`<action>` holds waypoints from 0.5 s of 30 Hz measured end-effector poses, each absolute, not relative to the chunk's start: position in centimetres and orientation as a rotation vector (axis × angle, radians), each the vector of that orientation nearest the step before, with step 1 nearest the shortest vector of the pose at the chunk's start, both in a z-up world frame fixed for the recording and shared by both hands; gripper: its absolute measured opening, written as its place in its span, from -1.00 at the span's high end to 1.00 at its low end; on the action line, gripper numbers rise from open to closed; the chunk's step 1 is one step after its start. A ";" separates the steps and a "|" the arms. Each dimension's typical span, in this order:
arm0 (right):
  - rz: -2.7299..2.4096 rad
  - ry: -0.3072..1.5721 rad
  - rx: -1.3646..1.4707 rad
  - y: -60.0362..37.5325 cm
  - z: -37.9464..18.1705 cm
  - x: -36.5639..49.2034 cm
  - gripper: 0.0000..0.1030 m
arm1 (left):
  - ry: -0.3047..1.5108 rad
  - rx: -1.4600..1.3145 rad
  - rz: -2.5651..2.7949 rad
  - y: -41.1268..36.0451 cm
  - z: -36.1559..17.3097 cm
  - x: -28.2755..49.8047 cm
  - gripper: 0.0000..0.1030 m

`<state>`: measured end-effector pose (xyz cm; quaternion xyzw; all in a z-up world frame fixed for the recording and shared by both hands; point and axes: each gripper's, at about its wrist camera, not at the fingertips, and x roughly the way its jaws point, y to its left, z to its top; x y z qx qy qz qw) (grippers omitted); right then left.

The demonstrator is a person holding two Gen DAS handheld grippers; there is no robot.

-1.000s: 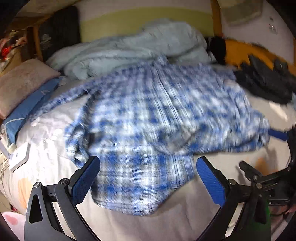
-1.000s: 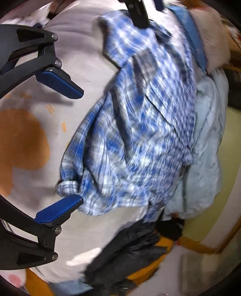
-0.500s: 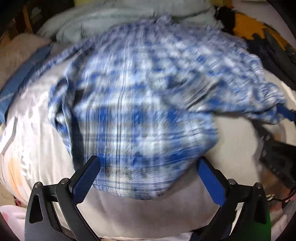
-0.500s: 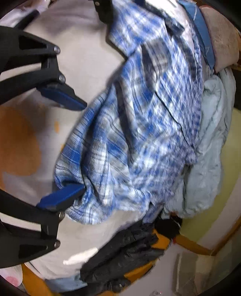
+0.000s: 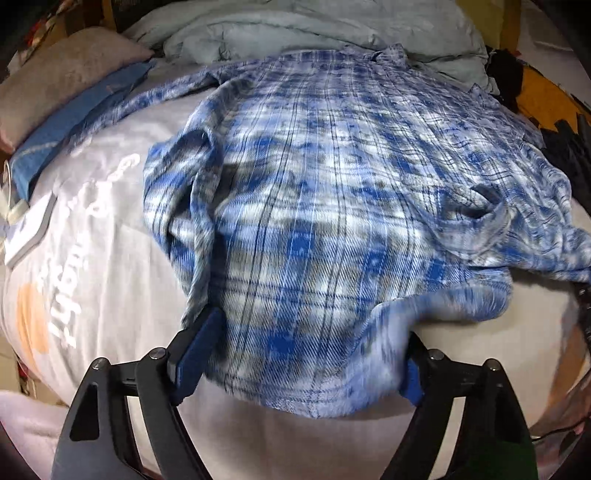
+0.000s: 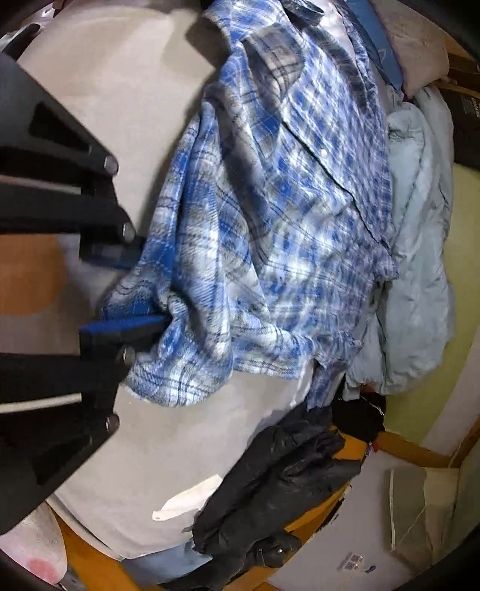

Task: Fold large clothes
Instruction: 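Lower the right gripper onto the shirt hem and close on it while the left gripper grasps the hem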

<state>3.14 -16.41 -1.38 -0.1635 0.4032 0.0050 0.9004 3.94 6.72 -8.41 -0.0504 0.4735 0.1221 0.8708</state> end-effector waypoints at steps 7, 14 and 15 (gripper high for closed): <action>0.019 0.782 -0.294 -16.6 0.4 2.9 0.93 | 0.877 0.008 0.244 4.7 -5.7 4.2 0.97; 0.115 0.730 -0.254 -16.4 6.4 7.3 0.93 | 0.722 0.159 0.231 3.3 1.8 8.0 0.97; 0.121 0.737 -0.230 -16.4 7.0 8.5 0.93 | 0.718 0.160 0.231 3.5 2.7 9.5 0.97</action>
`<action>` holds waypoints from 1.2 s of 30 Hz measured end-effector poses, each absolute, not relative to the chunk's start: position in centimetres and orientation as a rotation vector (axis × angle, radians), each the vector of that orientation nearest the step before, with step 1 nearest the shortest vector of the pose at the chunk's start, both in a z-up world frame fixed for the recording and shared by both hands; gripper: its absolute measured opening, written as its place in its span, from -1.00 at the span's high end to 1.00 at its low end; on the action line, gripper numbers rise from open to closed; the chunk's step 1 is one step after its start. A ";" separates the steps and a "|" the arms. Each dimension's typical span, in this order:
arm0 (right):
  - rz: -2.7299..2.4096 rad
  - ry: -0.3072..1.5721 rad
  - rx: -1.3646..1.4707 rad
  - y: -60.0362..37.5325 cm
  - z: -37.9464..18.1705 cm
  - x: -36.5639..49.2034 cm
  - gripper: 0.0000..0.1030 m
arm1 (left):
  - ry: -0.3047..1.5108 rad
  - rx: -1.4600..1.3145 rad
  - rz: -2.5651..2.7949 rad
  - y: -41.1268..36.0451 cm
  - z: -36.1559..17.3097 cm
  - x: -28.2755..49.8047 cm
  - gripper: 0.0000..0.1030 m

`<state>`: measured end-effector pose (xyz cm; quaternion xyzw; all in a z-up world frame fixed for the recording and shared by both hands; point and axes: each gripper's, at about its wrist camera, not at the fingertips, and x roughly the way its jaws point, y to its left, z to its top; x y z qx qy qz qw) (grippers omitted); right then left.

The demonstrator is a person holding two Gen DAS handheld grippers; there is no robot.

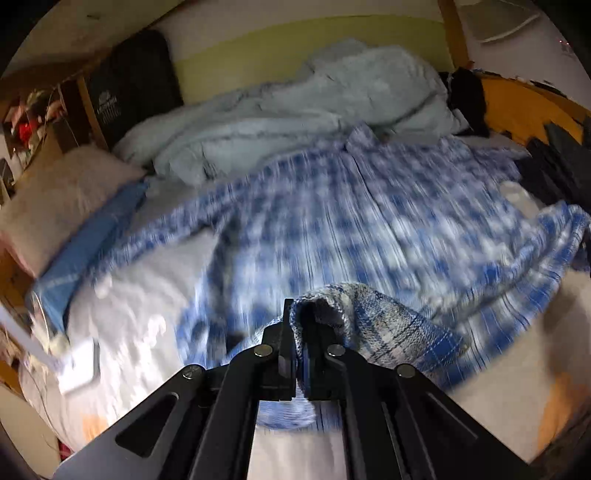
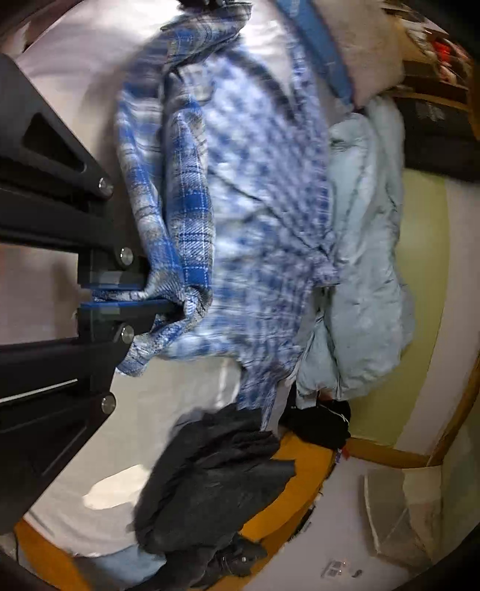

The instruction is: Fold large clothes

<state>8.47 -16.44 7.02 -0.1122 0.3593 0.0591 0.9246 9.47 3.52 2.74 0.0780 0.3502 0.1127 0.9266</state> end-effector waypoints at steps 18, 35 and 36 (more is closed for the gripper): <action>0.103 0.920 -0.186 -17.9 1.8 21.7 0.94 | 0.821 0.281 0.039 3.8 -0.3 15.7 -0.66; 0.085 0.908 -0.111 -19.9 2.5 20.5 0.93 | 0.929 -0.128 0.172 15.5 -2.5 13.8 0.91; 0.085 0.902 -0.108 -20.0 2.7 20.5 0.93 | 0.888 -0.123 0.195 15.2 -1.3 13.6 0.91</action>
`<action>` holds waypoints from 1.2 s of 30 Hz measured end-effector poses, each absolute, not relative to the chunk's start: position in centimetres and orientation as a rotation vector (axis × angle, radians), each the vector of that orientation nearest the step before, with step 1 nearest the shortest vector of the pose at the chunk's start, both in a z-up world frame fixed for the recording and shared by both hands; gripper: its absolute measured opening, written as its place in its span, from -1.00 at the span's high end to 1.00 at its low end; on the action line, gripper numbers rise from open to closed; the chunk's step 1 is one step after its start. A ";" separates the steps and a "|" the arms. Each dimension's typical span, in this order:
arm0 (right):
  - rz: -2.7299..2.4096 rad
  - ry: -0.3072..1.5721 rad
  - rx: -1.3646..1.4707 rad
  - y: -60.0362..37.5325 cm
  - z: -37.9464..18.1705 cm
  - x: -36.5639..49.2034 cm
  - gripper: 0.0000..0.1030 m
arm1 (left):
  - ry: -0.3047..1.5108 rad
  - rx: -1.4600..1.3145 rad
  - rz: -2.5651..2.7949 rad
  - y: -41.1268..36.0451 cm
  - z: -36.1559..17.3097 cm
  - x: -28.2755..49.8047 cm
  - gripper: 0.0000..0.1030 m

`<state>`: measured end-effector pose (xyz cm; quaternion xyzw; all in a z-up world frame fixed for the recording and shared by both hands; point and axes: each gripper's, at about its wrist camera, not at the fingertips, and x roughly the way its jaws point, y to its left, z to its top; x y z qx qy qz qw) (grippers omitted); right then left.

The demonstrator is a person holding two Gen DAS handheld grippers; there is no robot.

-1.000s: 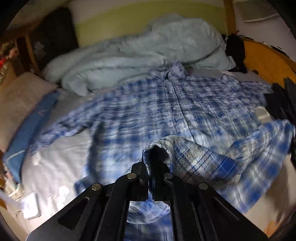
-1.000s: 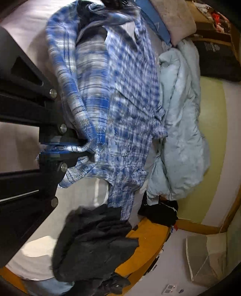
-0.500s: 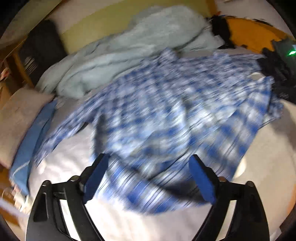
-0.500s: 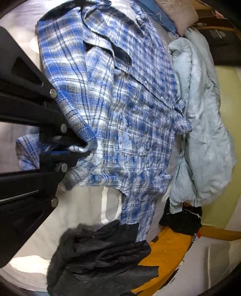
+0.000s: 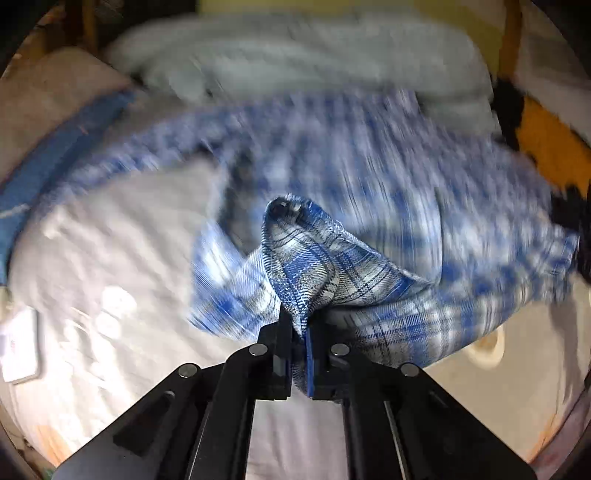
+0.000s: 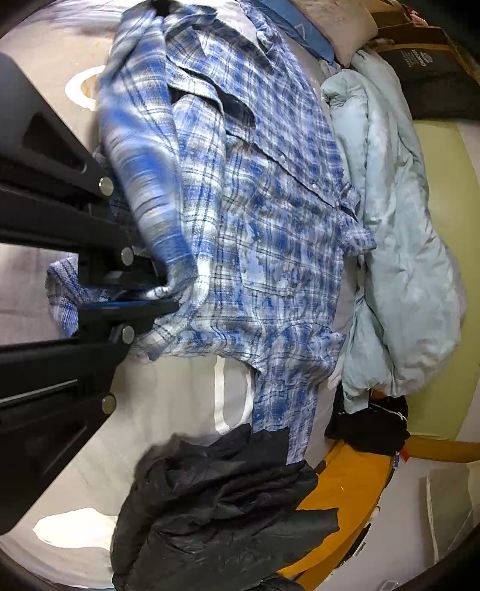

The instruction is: Fold large clothes

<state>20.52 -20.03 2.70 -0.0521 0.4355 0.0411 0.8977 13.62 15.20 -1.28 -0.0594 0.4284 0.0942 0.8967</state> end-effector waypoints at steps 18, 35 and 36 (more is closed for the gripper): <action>0.182 0.953 0.031 -21.6 1.6 26.9 0.01 | 0.889 -0.203 0.222 22.1 -1.6 22.9 -0.51; 0.316 1.099 -0.094 -22.8 0.2 22.2 0.45 | 1.043 -0.172 0.254 24.5 -7.3 19.2 0.10; 0.316 1.098 -0.108 -22.6 0.0 22.3 0.64 | 1.038 -0.167 0.268 24.3 -7.3 19.3 0.49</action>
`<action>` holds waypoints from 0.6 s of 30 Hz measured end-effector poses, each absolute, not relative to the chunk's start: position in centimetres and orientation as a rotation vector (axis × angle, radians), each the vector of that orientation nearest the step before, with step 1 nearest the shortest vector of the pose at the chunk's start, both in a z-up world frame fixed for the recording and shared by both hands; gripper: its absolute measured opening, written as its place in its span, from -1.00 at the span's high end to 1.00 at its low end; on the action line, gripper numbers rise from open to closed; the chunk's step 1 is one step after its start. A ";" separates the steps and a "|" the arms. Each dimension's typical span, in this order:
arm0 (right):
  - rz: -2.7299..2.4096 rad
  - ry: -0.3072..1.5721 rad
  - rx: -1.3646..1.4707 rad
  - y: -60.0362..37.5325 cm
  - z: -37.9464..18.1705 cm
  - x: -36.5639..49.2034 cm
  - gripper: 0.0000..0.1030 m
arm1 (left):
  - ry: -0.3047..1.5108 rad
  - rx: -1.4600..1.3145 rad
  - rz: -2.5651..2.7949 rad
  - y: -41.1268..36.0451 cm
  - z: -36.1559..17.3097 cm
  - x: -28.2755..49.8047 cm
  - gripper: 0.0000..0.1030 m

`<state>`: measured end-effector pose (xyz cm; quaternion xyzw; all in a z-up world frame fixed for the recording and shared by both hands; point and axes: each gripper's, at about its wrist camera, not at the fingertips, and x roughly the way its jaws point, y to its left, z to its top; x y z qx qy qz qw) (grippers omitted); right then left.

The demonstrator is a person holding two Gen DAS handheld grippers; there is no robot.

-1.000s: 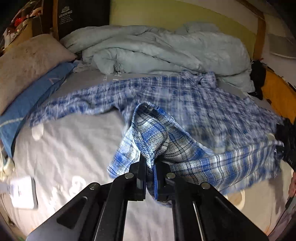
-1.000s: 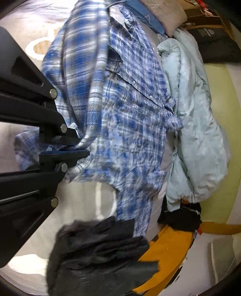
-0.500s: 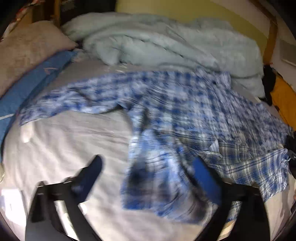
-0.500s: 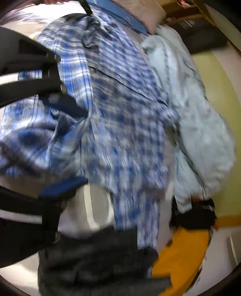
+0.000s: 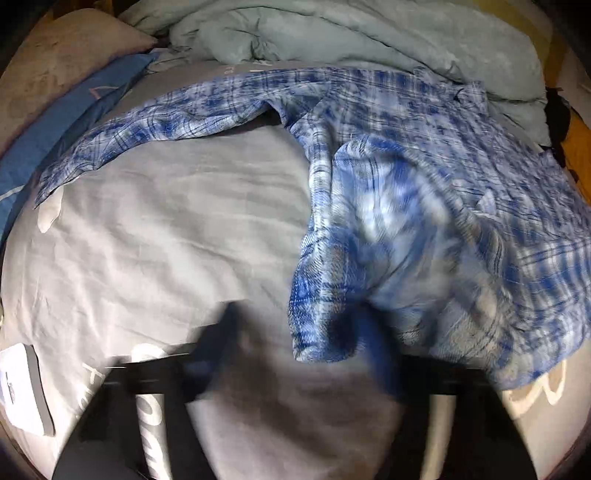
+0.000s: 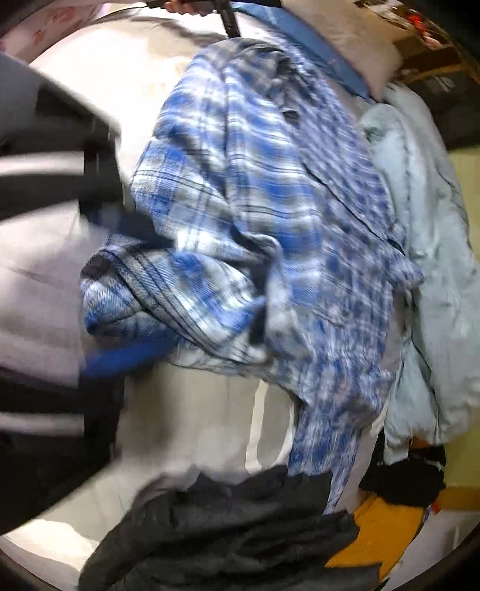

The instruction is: Fold large clothes

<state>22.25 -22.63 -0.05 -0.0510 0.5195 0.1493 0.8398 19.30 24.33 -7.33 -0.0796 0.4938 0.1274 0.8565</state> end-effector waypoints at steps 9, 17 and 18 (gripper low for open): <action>0.198 0.899 0.117 -27.8 7.6 21.1 0.92 | 0.807 -0.227 0.340 23.5 2.9 11.6 0.95; 0.116 1.169 0.022 -29.4 3.4 19.7 0.92 | 1.107 -0.178 0.351 22.6 -4.9 8.7 0.94; 0.090 1.224 -0.006 -29.1 1.9 19.9 0.92 | 1.146 -0.174 0.349 22.6 -6.1 9.1 0.94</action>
